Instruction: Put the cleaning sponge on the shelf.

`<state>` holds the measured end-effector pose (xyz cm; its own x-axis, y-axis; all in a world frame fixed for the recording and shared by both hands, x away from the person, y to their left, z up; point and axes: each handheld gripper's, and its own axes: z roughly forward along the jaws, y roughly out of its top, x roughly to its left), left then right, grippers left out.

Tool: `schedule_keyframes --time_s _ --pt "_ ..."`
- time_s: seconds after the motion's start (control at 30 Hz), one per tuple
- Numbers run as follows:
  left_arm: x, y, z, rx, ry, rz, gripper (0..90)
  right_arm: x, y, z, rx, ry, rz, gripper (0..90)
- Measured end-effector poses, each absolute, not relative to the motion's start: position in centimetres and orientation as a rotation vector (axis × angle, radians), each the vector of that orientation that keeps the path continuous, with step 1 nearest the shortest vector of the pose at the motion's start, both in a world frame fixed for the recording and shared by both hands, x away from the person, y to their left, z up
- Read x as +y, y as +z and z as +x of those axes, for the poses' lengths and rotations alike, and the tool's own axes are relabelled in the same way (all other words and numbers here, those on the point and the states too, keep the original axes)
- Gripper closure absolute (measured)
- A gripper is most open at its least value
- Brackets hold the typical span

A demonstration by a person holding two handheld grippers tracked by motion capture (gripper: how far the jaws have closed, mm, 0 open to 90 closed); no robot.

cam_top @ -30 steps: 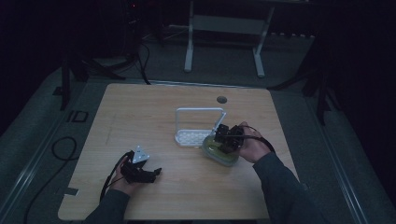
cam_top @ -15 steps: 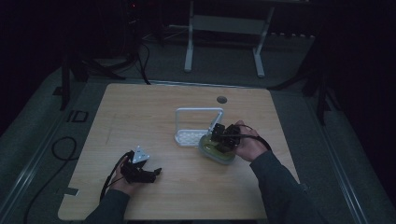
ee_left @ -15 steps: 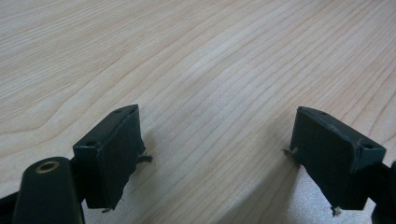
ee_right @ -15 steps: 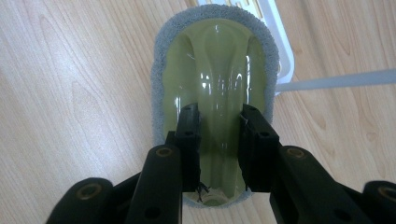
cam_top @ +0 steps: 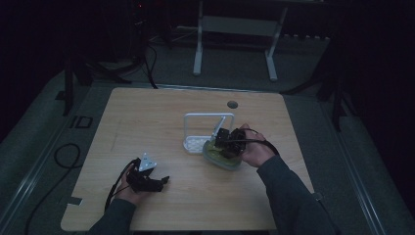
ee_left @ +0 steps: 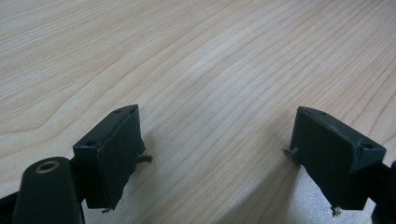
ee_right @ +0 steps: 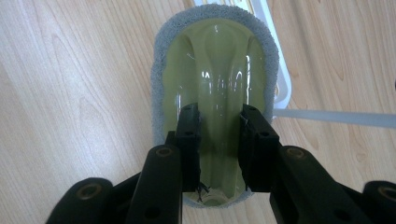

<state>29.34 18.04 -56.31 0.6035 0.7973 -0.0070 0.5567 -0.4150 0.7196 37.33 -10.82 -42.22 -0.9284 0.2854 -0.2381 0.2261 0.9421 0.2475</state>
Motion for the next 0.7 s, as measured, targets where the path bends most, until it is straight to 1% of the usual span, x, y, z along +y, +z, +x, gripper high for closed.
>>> schedule_keyframes --time_s 0.7 --pt "18.0 -56.3 29.3 1.064 0.443 2.132 16.9 -9.3 -41.7 37.4 2.810 0.310 0.315 71.8"
